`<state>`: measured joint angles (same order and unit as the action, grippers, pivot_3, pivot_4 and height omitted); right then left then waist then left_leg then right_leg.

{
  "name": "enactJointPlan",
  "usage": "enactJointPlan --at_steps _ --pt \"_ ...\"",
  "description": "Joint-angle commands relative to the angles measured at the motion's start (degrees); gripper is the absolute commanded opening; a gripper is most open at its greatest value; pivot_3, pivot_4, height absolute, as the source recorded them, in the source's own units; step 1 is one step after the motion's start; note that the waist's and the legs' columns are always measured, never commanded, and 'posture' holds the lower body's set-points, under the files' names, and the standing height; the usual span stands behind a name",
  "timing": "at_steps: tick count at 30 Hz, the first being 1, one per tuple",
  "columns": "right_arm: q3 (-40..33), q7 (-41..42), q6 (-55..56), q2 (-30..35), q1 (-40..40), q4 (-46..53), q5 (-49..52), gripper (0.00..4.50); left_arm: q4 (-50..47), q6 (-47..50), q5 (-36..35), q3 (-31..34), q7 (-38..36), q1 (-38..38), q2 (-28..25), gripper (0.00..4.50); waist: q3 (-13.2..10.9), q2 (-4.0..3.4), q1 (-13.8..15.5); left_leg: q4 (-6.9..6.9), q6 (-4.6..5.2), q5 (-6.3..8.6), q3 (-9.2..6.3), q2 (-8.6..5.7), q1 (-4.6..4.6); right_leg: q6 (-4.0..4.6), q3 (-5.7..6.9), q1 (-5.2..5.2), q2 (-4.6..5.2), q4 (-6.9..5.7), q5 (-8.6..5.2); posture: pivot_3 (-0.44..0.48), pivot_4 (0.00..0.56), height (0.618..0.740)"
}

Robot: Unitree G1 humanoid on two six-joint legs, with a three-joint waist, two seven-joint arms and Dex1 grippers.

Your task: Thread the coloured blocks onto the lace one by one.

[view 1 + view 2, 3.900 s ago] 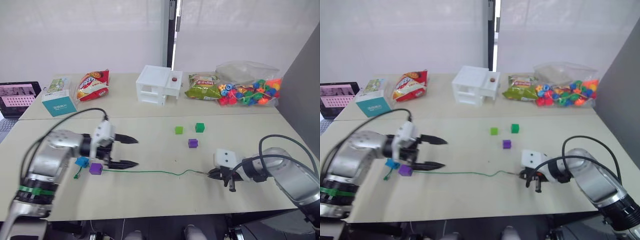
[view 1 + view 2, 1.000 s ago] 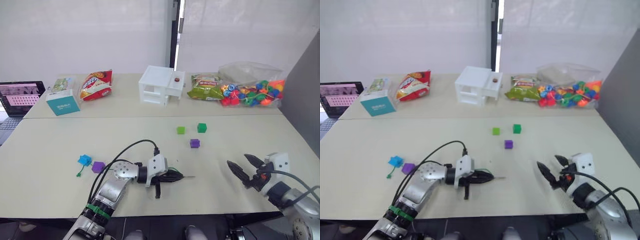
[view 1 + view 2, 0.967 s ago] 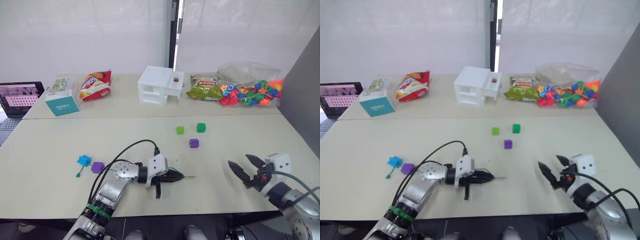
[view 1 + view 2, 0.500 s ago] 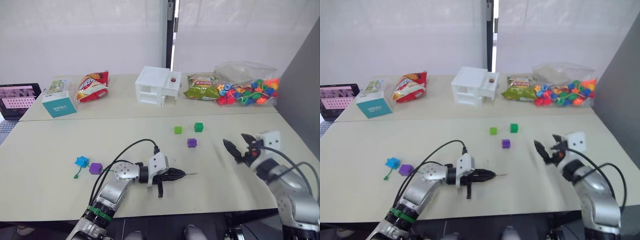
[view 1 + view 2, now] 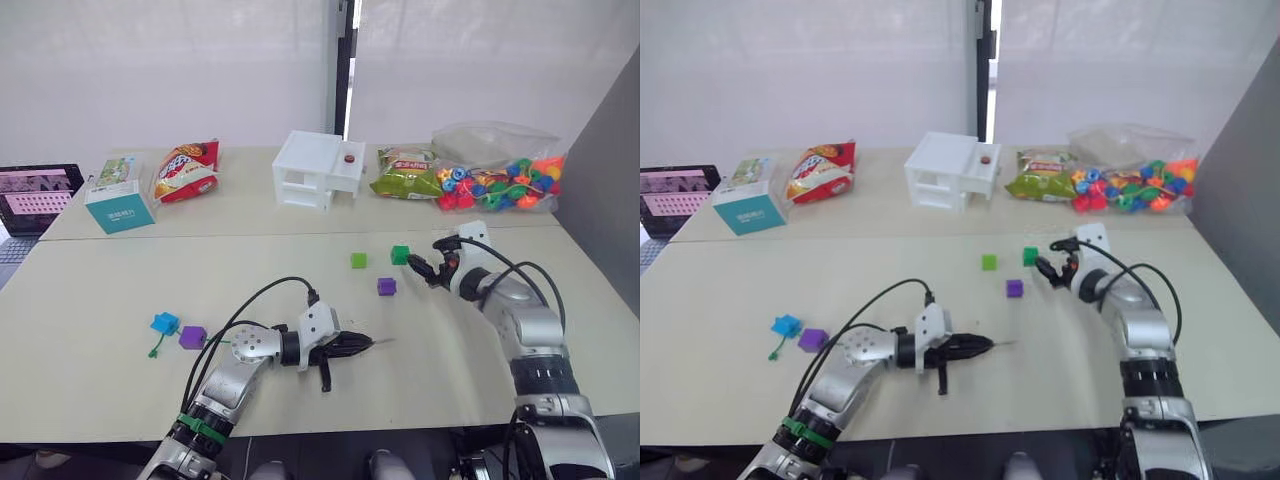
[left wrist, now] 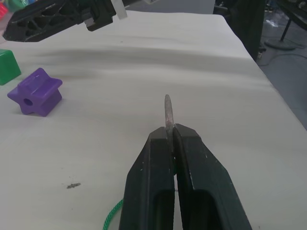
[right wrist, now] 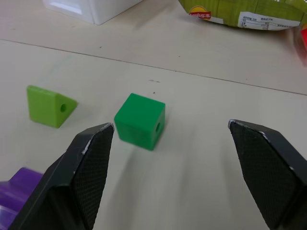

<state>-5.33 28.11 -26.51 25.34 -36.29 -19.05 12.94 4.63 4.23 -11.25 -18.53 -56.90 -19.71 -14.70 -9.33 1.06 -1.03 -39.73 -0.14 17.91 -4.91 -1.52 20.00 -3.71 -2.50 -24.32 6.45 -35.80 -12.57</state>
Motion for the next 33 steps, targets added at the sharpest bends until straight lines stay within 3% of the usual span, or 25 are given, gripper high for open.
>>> enactJointPlan --at_steps 1,14,24,33 --pt "0.84 0.07 0.59 -1.18 -2.79 -1.07 -0.65 4.03 -2.50 0.44 -1.03 0.43 0.36 -0.14 0.33 0.00 0.00 -0.01 -0.07 0.01 0.00 0.00 0.00 0.01 -0.01 0.00 0.00 0.00 0.00 -0.02 0.00 0.000 0.150 0.740" --pt "1.96 -7.45 4.42 -7.17 -12.06 -16.14 -5.15 4.03 -3.27 0.69 -0.90 0.91 2.22 -0.18 1.08 0.00 0.01 -0.02 -0.32 0.02 -0.01 -0.01 -0.01 0.00 0.03 0.02 0.00 -0.08 0.01 -0.06 0.02 0.000 0.150 0.740" --pt "1.20 -11.30 4.27 -8.44 -11.53 -17.40 -5.88 4.03 -4.04 1.23 -1.27 0.78 2.30 0.15 0.78 0.00 0.02 -0.03 -1.12 0.03 -0.01 -0.01 -0.03 0.00 0.14 0.02 0.00 -0.18 0.01 -0.08 0.03 0.000 0.150 0.740" --pt "0.53 -10.70 3.44 -8.25 -8.76 -11.22 -4.55 1.20 -3.17 1.40 -1.26 0.16 0.85 -0.59 0.73 0.00 0.02 -0.04 -1.42 0.05 -0.01 0.00 -0.04 0.00 0.14 0.02 0.00 -0.19 0.01 -0.10 0.03 0.000 0.150 0.740"
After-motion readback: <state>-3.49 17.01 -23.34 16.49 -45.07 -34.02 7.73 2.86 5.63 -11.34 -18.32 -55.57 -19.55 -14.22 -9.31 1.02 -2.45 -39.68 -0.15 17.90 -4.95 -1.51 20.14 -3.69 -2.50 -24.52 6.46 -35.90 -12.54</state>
